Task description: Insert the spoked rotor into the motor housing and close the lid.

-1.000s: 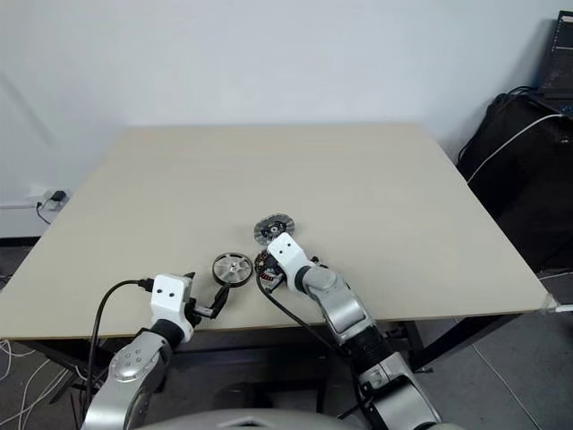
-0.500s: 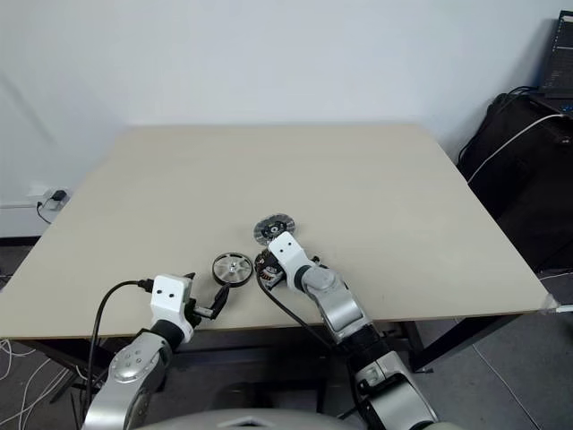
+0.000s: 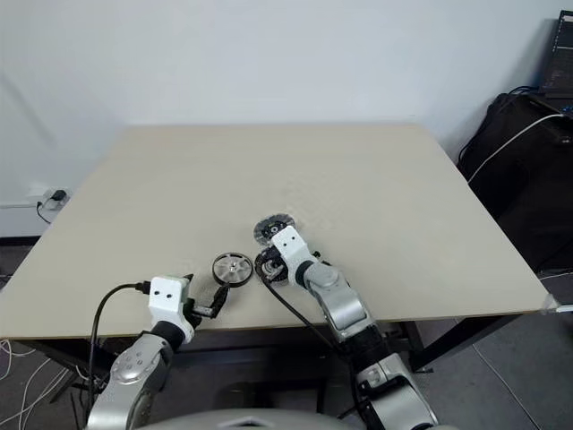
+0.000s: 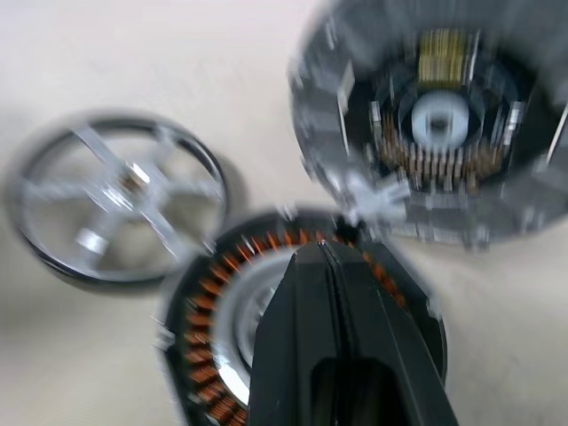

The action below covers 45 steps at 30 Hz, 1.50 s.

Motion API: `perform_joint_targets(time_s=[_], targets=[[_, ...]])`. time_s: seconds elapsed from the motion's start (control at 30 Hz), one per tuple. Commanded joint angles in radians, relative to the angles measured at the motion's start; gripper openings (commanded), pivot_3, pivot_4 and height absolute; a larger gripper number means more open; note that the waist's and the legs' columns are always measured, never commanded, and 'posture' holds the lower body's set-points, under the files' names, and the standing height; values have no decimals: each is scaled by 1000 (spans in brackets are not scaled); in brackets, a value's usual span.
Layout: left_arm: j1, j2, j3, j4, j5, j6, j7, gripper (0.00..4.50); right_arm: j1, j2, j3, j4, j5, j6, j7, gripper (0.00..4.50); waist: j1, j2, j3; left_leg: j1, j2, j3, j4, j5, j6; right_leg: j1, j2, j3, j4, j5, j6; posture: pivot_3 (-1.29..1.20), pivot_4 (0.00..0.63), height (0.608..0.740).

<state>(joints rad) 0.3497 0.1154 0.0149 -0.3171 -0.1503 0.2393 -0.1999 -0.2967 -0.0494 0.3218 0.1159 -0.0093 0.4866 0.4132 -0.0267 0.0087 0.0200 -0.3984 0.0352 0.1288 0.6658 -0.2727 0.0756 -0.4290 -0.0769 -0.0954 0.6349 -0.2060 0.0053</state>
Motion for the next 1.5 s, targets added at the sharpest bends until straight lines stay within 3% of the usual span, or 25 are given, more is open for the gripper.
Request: perform_joint_targets(time_s=[0.03, 0.47, 1.0, 1.1, 1.4, 1.5], targets=[[-23, -82, 61, -22, -68, 64, 90, 4500, 33, -34, -33, -142, 45, -1, 38, 20, 4, 0, 0, 0, 0, 0, 0, 0, 0, 0, 0, 0, 0, 0, 0, 0, 0, 740], [-180, -174, 200, 81, -350, 231, 74, 4500, 132, -130, -82, -314, 85, 87, 26, 20, 6, -8, 4, 0, 0, -1, 2, 0, 1, 1, 1, -3, 0, 0, 1, 0, 0, 740], [-290, -216, 206, 163, -474, 424, 147, 4500, 127, -123, -88, -313, 91, 99, -10, 20, 6, -11, 5, -1, 0, -1, 3, 0, 1, 2, 4, -2, 0, 1, 1, 0, 0, 740], [-285, -223, 213, 153, -525, 447, 137, 3919, 127, -121, -86, -309, 89, 98, -12, 0, 6, -11, 5, 0, 0, -1, 3, 0, 1, 2, 4, -2, 0, 1, 1, 0, 0, 740], [-259, -217, 248, 113, -635, 517, 211, 944, 122, -118, -83, -292, 83, 97, -13, 0, 6, -12, 4, 0, 0, -1, 3, 0, 1, 2, 3, -1, 0, 1, 1, 0, 0, 740], [-244, -214, 258, 105, -654, 517, 237, 422, 122, -118, -83, -287, 80, 96, -14, 0, 0, -12, 3, 2, 0, -1, 3, 0, 1, 4, 3, -1, 0, 1, 1, 0, 0, 740]])
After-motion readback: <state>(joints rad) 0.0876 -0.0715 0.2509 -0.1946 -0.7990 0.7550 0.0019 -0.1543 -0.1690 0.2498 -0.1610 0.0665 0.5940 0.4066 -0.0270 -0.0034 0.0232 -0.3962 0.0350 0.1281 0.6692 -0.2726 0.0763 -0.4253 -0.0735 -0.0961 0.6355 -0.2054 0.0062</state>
